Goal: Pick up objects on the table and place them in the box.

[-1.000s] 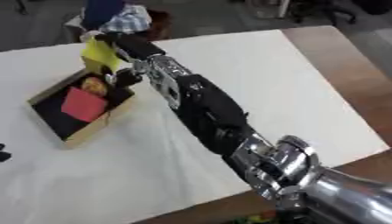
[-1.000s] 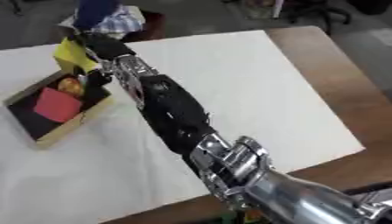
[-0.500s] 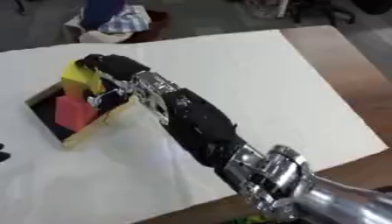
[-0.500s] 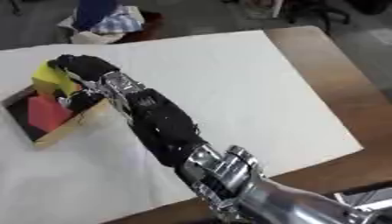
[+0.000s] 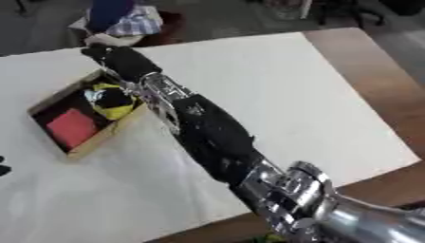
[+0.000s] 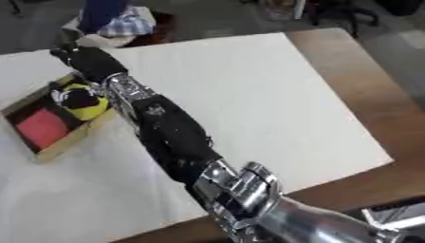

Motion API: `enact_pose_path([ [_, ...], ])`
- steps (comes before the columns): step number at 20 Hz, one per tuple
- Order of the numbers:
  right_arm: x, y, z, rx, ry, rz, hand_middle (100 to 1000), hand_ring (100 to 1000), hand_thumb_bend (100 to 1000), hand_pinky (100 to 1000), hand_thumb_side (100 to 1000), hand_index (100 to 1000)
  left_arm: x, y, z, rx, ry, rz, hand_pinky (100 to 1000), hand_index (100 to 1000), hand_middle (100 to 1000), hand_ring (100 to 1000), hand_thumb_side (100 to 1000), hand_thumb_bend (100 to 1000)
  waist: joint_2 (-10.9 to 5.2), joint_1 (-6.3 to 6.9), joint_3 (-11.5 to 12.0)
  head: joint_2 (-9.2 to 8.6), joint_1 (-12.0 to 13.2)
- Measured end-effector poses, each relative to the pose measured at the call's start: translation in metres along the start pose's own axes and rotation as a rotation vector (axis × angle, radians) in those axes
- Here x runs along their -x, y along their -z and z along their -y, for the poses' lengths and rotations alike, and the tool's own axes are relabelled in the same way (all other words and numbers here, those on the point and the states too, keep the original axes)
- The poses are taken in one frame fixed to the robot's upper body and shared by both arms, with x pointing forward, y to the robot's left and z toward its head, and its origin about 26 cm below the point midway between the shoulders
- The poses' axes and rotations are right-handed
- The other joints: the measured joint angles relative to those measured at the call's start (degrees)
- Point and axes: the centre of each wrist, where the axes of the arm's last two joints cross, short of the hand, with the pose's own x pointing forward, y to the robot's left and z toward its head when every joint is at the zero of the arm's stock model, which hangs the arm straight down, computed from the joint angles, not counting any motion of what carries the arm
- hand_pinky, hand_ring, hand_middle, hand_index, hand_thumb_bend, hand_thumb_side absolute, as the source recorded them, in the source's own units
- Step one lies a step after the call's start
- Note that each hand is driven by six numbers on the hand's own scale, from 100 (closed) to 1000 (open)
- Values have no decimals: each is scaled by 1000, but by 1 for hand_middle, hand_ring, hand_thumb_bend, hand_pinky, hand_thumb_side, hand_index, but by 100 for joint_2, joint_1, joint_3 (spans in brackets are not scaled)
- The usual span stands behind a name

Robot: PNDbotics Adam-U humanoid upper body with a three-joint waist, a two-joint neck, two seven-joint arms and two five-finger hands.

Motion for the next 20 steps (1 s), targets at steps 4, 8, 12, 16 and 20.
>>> enact_pose_path([
  [4,8,4,26,89,43,1,922,875,100,890,654,998,1,-1,0,-1,0,-5,634,750,530,522,917,100,0,-1,-56,2,38],
  [8,23,3,55,168,94,20,897,838,100,872,552,993,1,-2,0,-5,1,-5,636,750,531,522,915,100,0,-1,-140,6,101],
  [12,42,-6,83,227,140,48,885,817,100,861,498,993,2,-2,-2,-11,2,-6,636,750,532,522,915,100,0,-1,-237,13,175],
  [16,65,-23,98,262,188,50,855,790,100,850,519,983,3,-3,-3,-19,3,-10,637,750,532,522,916,100,0,-2,-352,60,282],
  [20,88,-49,103,304,278,34,817,763,100,842,606,966,4,-4,-4,-27,6,-12,637,751,533,522,915,100,0,-2,-457,64,486],
])
